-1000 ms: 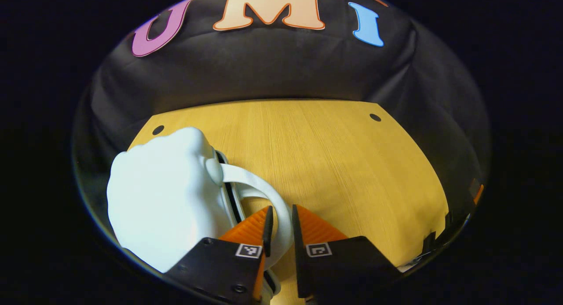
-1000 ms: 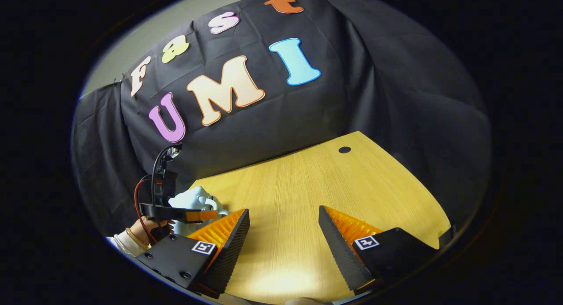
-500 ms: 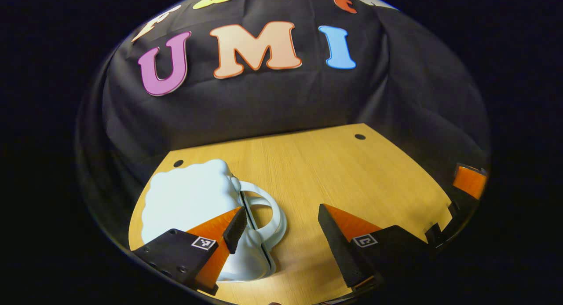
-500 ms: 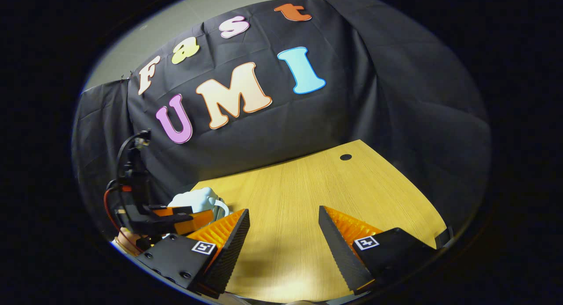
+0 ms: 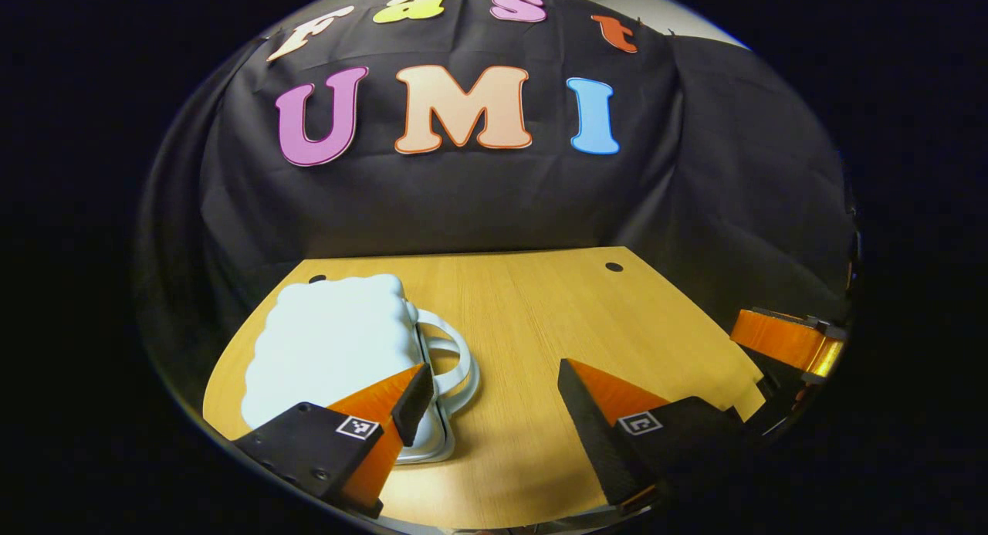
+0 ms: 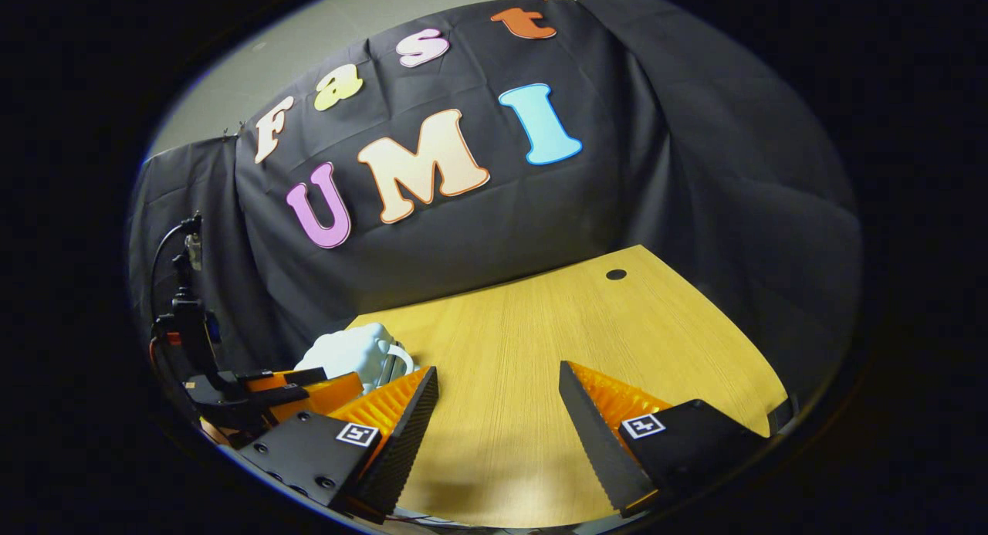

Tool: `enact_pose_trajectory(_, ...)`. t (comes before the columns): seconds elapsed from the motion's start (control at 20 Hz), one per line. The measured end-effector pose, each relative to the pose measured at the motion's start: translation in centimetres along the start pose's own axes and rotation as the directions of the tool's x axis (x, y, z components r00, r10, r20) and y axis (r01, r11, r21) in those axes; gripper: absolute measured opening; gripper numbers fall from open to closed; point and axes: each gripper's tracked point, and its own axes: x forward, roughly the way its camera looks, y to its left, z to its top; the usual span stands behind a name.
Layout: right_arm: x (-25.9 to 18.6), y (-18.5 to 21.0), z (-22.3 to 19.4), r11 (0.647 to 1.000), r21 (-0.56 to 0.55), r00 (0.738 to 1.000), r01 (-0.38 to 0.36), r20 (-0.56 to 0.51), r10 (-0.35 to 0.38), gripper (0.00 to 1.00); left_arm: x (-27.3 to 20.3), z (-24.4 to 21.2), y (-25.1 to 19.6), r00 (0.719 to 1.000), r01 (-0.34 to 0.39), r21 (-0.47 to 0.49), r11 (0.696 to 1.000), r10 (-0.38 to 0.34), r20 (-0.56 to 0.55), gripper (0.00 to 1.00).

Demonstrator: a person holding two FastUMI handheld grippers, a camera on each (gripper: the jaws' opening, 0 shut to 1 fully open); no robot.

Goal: First open the suitcase, pack the skin care products into it, and then close the suitcase.

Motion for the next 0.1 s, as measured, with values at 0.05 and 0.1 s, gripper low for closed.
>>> enact_pose_trajectory(0.05, 0.03, 0.05, 0.1, 1.0, -0.004, 1.0, -0.003, 0.001, 0.003, 0.98, 0.02, -0.13, 0.06, 1.0, -0.004, -0.008, 1.0, 0.004, -0.003, 0.96)
enact_pose_trajectory(0.1, 0.06, 0.04, 0.13, 1.0, -0.005, 1.0, -0.006, 0.001, 0.006, 0.98, 0.01, -0.17, 0.17, 1.0, -0.008, -0.014, 1.0, 0.008, -0.004, 0.95)
